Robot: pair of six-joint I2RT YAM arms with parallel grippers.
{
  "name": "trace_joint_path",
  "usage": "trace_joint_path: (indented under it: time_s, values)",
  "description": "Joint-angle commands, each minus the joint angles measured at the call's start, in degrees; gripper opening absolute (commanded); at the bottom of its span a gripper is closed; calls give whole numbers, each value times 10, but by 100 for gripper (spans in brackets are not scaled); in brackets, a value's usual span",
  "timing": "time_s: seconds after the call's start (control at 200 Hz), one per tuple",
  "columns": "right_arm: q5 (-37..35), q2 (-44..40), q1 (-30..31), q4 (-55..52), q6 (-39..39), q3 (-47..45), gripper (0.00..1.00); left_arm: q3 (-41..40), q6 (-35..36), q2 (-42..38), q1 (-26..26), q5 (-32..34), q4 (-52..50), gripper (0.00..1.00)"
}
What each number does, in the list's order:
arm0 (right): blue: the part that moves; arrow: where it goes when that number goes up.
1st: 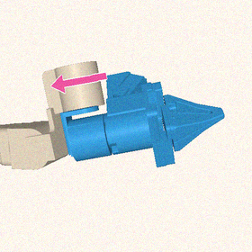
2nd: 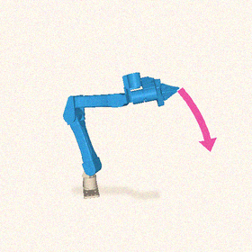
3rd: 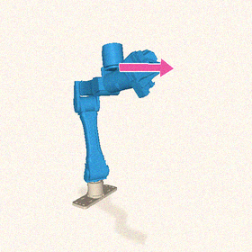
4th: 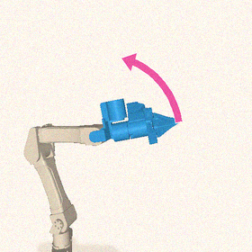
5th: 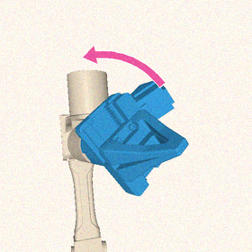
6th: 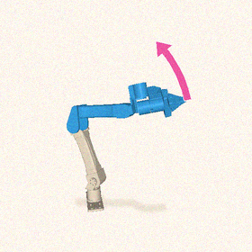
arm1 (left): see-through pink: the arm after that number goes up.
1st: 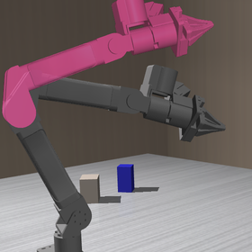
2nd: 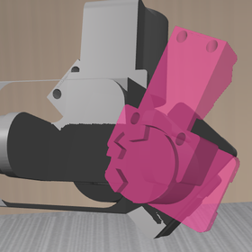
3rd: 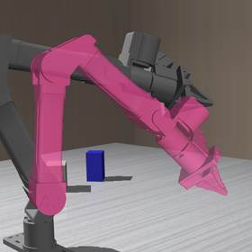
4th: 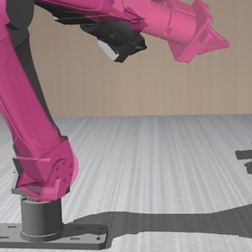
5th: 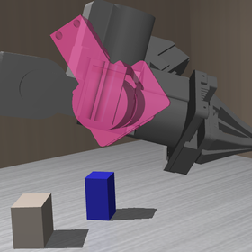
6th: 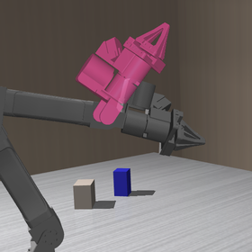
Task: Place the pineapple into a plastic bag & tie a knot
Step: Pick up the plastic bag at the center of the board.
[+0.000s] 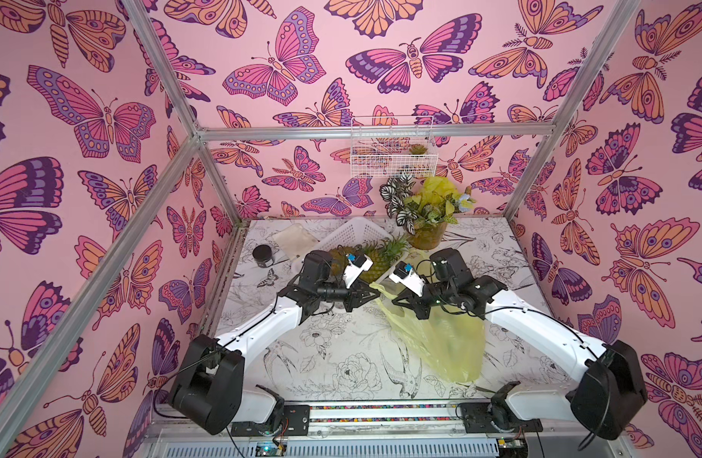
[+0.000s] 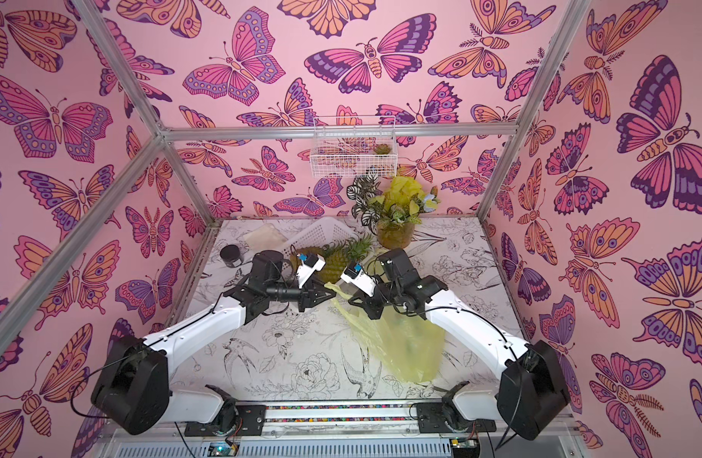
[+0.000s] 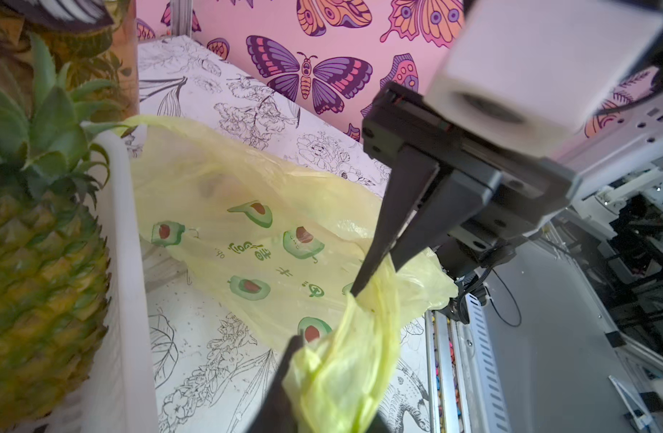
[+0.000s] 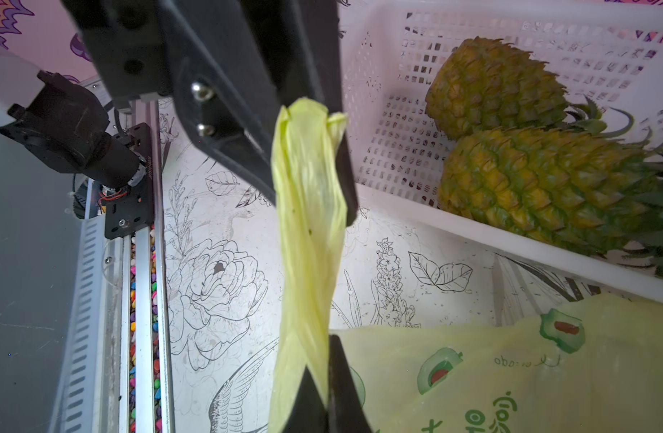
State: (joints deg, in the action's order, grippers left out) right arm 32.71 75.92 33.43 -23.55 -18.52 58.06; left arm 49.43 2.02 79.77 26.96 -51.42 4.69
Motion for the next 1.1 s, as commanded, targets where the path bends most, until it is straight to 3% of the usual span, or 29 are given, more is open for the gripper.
trace_joint_path:
  time_s: [0.0, 0.045, 0.13, 0.265, 0.33, 0.451, 0.511, 0.661, 0.851, 1.097]
  values:
    - [-36, -28, 2, -33, 5, -1, 29, 5, 24, -12, 11, -3, 6, 0]
    - [-54, -39, 2, -42, 30, -1, 49, 6, 32, -17, 21, 15, 8, 0]
    - [-88, -72, -7, -74, 104, 11, 61, 0, 40, -24, 49, 60, 28, 0]
    - [-172, -158, -45, -93, 278, -3, 63, -23, 34, -31, 89, 118, 77, 0]
    - [-267, -194, -50, -122, 371, -1, 67, -31, 32, -33, 105, 137, 93, 0]
    - [-415, -198, -50, -193, 507, 19, 68, -35, 38, -33, 136, 161, 103, 0]
    - [-455, -169, -50, -236, 559, 40, 68, -32, 43, -31, 152, 169, 106, 0]
    - [-453, -61, -50, -286, 599, 92, 78, -24, 52, -22, 176, 174, 107, 0]
    - [-415, 94, -49, -327, 584, 164, 80, -25, 63, -18, 191, 178, 106, 0]
    - [-412, 203, -49, -332, 545, 193, 80, -22, 76, -15, 198, 187, 106, 0]
